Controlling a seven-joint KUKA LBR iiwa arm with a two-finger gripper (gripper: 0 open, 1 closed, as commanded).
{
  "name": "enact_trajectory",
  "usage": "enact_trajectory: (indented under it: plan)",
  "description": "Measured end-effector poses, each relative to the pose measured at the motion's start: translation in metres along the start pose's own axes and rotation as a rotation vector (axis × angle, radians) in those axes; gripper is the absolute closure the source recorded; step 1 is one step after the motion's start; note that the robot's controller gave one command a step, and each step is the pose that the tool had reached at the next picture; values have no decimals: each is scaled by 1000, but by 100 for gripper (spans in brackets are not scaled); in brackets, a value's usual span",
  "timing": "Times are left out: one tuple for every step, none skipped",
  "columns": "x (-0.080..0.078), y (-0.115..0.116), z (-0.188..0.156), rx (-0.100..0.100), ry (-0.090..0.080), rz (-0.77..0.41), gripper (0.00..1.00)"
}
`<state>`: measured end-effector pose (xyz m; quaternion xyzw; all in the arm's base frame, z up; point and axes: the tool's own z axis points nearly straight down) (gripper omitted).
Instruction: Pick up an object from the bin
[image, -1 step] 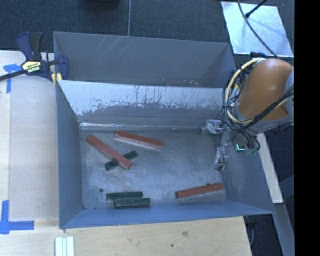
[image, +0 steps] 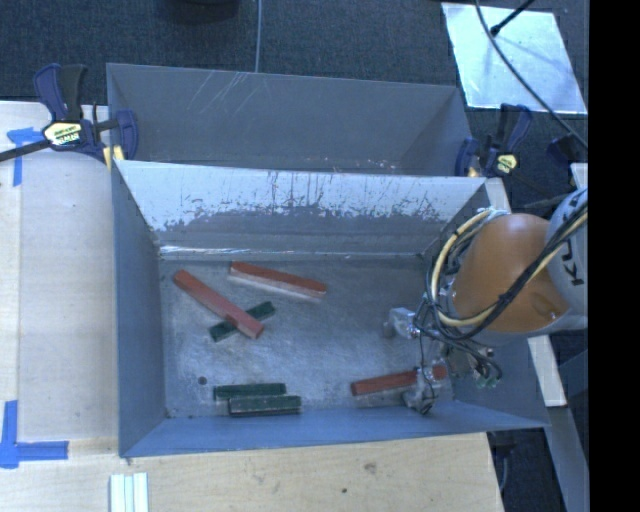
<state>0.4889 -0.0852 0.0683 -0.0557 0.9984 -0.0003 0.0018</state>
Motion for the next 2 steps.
enact_trajectory:
  plan:
    - [-2,0,-2,1,-2,-3,100]
    - [4,-2,-185,3,-8,-1,100]
